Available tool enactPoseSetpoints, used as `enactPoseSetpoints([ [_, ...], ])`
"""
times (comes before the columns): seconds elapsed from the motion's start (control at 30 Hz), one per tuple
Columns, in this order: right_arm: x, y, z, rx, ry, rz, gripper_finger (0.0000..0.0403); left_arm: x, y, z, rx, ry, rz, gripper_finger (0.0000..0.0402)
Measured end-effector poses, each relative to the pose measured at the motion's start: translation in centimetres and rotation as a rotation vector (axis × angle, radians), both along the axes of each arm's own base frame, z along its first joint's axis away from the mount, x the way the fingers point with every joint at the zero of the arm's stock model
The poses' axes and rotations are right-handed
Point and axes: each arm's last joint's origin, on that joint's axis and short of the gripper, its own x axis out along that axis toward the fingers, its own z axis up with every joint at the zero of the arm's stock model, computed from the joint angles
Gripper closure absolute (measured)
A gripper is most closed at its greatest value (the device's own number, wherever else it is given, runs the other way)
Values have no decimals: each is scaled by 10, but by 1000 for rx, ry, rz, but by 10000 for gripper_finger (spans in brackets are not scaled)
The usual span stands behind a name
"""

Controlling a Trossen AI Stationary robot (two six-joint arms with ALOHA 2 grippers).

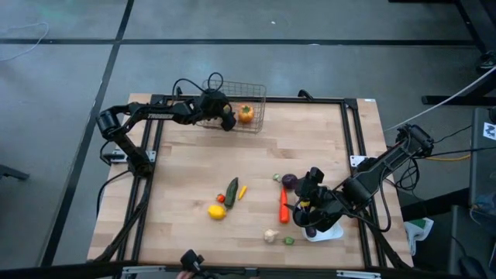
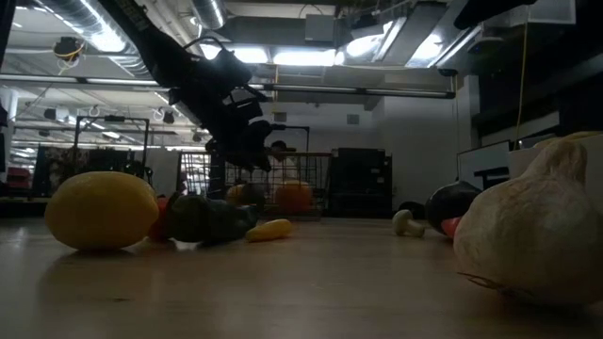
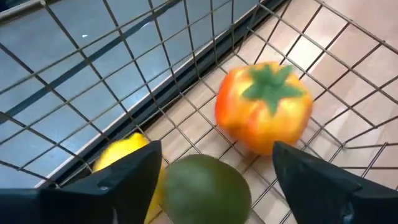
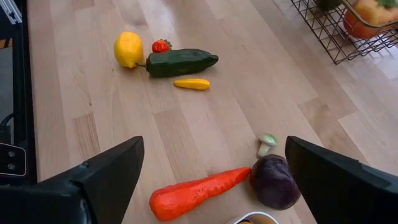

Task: Sort produce into baskets
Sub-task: Put the plum into the white bin

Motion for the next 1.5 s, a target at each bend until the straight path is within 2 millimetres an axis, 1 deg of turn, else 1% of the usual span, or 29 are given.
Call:
enactPoseSetpoints([
  [0.13, 0, 0, 0, 1, -1, 0, 15, 1, 0, 1, 5, -11, 0, 77],
  [0.37, 1, -2, 1, 11, -17, -39, 15, 4, -5, 2, 5, -12, -18, 75],
  [0.47, 3, -3, 5, 15, -24, -44, 15, 7, -11, 2, 3, -12, -36, 75],
  [0.57, 6, -7, 11, 15, -36, -49, 15, 9, -17, 8, 8, -25, -54, 75],
  [0.67, 8, -13, 17, -2, -25, -61, 15, 10, -24, 18, 10, -70, -57, 75],
  [1.0, 14, -46, 16, -73, 84, -172, 15, 3, -46, 59, -4, -263, -55, 75],
  [1.13, 20, -64, 14, -38, 123, -223, 15, 2, -59, 75, -20, -340, -69, 75],
  [1.2, 23, -75, 13, -8, 159, -240, 15, 2, -67, 79, -29, -363, -86, 75],
  [1.3, 27, -88, 11, 32, 221, -212, 15, 5, -78, 83, -34, -378, -123, 75],
  [1.5, 30, -101, 10, 61, 308, -117, 15, 12, -98, 84, -116, -402, -277, 75],
])
